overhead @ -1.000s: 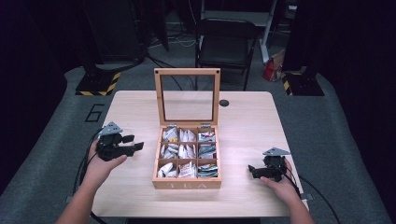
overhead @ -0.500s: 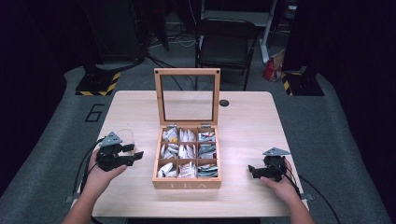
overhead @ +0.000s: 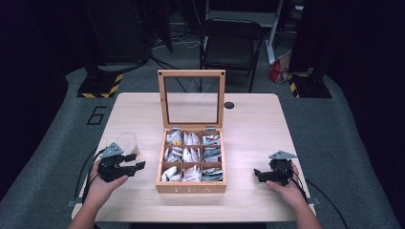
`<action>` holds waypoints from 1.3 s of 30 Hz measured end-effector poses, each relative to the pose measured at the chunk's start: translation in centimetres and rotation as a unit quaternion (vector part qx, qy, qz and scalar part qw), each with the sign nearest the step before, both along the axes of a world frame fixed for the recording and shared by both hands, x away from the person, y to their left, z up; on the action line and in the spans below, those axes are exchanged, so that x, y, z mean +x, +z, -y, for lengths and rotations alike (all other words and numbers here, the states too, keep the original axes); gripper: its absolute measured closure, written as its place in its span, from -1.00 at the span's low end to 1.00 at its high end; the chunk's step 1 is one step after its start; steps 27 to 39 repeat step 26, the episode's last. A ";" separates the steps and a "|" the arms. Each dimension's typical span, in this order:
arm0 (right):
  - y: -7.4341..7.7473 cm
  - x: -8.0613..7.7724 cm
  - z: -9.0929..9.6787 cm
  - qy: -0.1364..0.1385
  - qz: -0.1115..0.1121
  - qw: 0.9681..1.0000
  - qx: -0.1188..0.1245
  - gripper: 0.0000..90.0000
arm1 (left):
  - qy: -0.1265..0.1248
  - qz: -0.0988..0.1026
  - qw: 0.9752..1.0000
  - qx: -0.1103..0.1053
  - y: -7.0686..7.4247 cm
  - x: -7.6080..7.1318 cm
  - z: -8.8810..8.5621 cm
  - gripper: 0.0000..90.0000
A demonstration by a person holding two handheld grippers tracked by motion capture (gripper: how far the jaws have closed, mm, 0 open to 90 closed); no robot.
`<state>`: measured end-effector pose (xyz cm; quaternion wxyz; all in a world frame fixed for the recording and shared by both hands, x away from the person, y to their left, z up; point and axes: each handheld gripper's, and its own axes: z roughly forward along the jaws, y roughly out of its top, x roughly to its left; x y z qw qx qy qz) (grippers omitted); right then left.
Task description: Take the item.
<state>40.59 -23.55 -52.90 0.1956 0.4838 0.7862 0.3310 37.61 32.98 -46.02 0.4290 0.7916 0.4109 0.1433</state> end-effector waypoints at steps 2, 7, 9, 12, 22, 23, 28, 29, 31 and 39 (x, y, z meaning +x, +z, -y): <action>0.0 0.0 0.0 0.000 0.000 1.000 0.000 -1.00 | 0.004 -0.004 1.000 0.000 -0.4 -0.1 0.0 -0.04; 0.0 0.0 0.0 0.000 0.000 1.000 0.000 -1.00 | 0.012 -0.012 1.000 -0.005 -1.0 -0.2 -0.2 -0.04; 0.0 0.0 0.0 0.000 0.000 1.000 0.000 -1.00 | 0.013 -0.008 1.000 -0.002 -1.2 -0.2 -0.2 -0.04; 0.0 0.0 0.0 0.000 0.000 1.000 0.000 -1.00 | 0.016 -0.016 1.000 -0.011 -1.5 -0.2 -0.3 -0.04; 0.0 0.0 0.0 0.000 0.000 1.000 0.000 -1.00 | 0.018 -0.026 0.999 -0.005 -2.4 -0.1 -0.8 -0.04; 0.0 0.0 0.0 0.000 0.001 1.000 0.000 -1.00 | 0.019 -0.026 0.999 -0.006 -2.4 -0.2 -0.9 -0.04; 0.0 0.0 0.0 0.000 0.000 1.000 0.000 -1.00 | 0.017 -0.027 0.999 -0.002 -2.4 -0.1 -0.9 -0.04; 0.0 0.0 0.0 0.000 0.000 1.000 0.000 -1.00 | 0.017 -0.027 0.999 -0.002 -2.4 -0.1 -0.9 -0.04; 0.0 0.0 0.0 0.000 0.000 1.000 0.000 -1.00 | 0.017 -0.027 0.999 -0.002 -2.4 -0.1 -0.9 -0.04; 0.0 0.0 0.0 0.000 0.000 1.000 0.000 -1.00 | 0.017 -0.027 0.999 -0.002 -2.4 -0.1 -0.9 -0.04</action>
